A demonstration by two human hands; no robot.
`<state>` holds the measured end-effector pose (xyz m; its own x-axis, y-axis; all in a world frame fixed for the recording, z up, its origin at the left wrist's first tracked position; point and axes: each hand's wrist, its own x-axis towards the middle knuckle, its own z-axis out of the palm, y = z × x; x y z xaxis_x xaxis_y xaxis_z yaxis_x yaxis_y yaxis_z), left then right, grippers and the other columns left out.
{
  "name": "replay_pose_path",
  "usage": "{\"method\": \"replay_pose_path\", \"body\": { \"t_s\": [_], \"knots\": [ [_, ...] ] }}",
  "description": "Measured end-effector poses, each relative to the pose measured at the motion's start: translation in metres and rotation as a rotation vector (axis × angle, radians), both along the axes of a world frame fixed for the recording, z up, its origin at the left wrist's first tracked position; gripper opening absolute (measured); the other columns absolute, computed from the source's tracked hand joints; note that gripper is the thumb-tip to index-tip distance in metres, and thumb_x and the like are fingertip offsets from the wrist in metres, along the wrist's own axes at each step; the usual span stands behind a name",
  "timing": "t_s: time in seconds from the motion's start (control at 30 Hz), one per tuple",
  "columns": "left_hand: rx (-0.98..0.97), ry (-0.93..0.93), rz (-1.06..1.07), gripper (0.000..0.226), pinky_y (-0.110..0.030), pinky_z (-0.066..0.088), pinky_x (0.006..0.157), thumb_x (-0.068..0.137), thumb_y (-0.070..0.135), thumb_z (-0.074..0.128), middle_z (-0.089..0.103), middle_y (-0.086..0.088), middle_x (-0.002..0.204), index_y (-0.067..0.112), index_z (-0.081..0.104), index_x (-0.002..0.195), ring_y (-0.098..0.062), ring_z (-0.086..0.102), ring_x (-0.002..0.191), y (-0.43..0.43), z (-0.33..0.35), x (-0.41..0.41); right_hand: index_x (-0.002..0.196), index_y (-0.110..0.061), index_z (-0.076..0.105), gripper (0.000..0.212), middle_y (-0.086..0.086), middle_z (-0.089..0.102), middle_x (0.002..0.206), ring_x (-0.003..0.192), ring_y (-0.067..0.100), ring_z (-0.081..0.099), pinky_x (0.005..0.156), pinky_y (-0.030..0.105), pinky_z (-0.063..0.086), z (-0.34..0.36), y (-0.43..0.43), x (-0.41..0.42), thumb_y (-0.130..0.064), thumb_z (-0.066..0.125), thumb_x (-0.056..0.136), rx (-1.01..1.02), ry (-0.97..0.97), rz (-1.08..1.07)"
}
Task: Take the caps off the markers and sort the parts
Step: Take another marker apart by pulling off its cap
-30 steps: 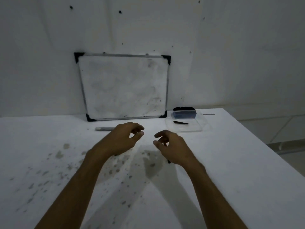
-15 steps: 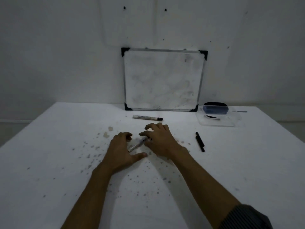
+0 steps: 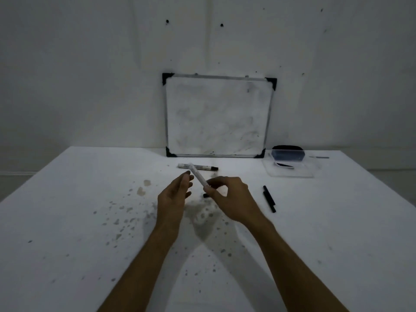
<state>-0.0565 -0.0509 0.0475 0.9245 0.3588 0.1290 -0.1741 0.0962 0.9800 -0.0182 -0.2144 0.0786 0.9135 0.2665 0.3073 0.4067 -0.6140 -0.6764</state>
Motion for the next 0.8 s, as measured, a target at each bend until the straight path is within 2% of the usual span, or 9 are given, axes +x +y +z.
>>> {"method": "replay_pose_path", "body": {
  "t_s": [0.1, 0.23, 0.3, 0.37, 0.47, 0.53, 0.67, 0.77, 0.8],
  "knots": [
    [0.018, 0.054, -0.084, 0.047, -0.04, 0.055, 0.102, 0.084, 0.053, 0.069, 0.079, 0.004, 0.116, 0.023, 0.077, 0.119, -0.012, 0.073, 0.108, -0.022, -0.002, 0.006, 0.11, -0.03, 0.077, 0.029, -0.015, 0.077, 0.101, 0.098, 0.0, 0.068, 0.101, 0.034, 0.051, -0.006, -0.023, -0.023, -0.05, 0.066, 0.092, 0.038, 0.017, -0.034],
    [0.028, 0.079, -0.173, 0.025, -0.037, 0.057, 0.098, 0.098, 0.036, 0.065, 0.082, 0.002, 0.106, 0.02, 0.08, 0.11, -0.017, 0.076, 0.103, -0.049, -0.002, 0.018, 0.113, -0.028, 0.075, 0.041, -0.014, 0.075, 0.107, 0.099, -0.004, 0.063, 0.093, 0.021, 0.048, -0.017, -0.055, -0.031, -0.059, 0.062, 0.09, 0.092, 0.034, -0.167],
    [0.025, 0.087, -0.218, 0.022, -0.036, 0.057, 0.095, 0.099, 0.034, 0.063, 0.082, 0.001, 0.102, 0.022, 0.08, 0.103, -0.02, 0.076, 0.1, -0.063, -0.003, 0.022, 0.112, -0.028, 0.074, 0.042, -0.012, 0.073, 0.107, 0.099, 0.002, 0.064, 0.091, 0.026, 0.052, -0.026, -0.075, -0.027, -0.061, 0.062, 0.089, 0.08, 0.015, -0.333],
    [-0.018, 0.096, -0.23, 0.019, -0.036, 0.059, 0.089, 0.1, 0.03, 0.063, 0.082, -0.002, 0.093, 0.023, 0.08, 0.096, -0.024, 0.076, 0.096, -0.073, -0.005, 0.025, 0.113, -0.027, 0.069, 0.034, -0.005, 0.068, 0.107, 0.098, 0.015, 0.067, 0.089, 0.038, 0.056, -0.034, -0.092, -0.022, -0.049, 0.071, 0.087, 0.005, 0.021, -0.509],
    [-0.061, 0.091, -0.196, 0.019, -0.028, 0.061, 0.068, 0.101, 0.024, 0.062, 0.077, -0.005, 0.084, 0.019, 0.079, 0.095, -0.022, 0.073, 0.076, -0.076, -0.007, 0.025, 0.116, -0.023, 0.062, 0.035, 0.002, 0.06, 0.117, 0.095, 0.024, 0.067, 0.081, 0.036, 0.056, -0.042, -0.099, -0.02, -0.039, 0.074, 0.087, -0.095, 0.095, -0.657],
    [-0.103, 0.082, -0.19, 0.02, -0.028, 0.059, 0.057, 0.1, 0.023, 0.063, 0.072, -0.009, 0.08, 0.013, 0.08, 0.095, -0.018, 0.067, 0.062, -0.071, -0.009, 0.025, 0.115, -0.021, 0.061, 0.035, 0.004, 0.061, 0.115, 0.095, 0.025, 0.066, 0.078, 0.035, 0.054, -0.048, -0.098, -0.019, -0.04, 0.072, 0.088, -0.105, 0.121, -0.674],
    [-0.144, 0.11, -0.218, 0.021, -0.029, 0.052, 0.048, 0.098, 0.026, 0.067, 0.071, -0.011, 0.077, 0.011, 0.081, 0.096, -0.02, 0.06, 0.056, -0.057, -0.013, 0.023, 0.114, -0.018, 0.061, 0.028, 0.006, 0.067, 0.11, 0.096, 0.026, 0.067, 0.081, 0.037, 0.054, -0.054, -0.096, -0.018, -0.033, 0.069, 0.091, -0.083, 0.103, -0.692],
    [-0.125, 0.107, -0.231, 0.019, -0.027, 0.049, 0.045, 0.097, 0.027, 0.068, 0.074, -0.008, 0.085, 0.013, 0.08, 0.1, -0.018, 0.059, 0.055, -0.052, -0.007, 0.021, 0.118, -0.018, 0.062, 0.025, 0.004, 0.071, 0.109, 0.094, 0.021, 0.069, 0.079, 0.03, 0.053, -0.054, -0.095, -0.02, -0.025, 0.067, 0.095, 0.033, 0.105, -0.602],
    [-0.117, 0.094, -0.227, 0.02, -0.027, 0.049, 0.044, 0.097, 0.027, 0.067, 0.075, -0.008, 0.088, 0.012, 0.079, 0.103, -0.018, 0.06, 0.054, -0.048, -0.002, 0.021, 0.12, -0.018, 0.063, 0.025, 0.002, 0.072, 0.108, 0.089, 0.015, 0.069, 0.075, 0.022, 0.053, -0.051, -0.094, -0.021, -0.025, 0.067, 0.096, 0.112, 0.115, -0.539]
  ]
}}
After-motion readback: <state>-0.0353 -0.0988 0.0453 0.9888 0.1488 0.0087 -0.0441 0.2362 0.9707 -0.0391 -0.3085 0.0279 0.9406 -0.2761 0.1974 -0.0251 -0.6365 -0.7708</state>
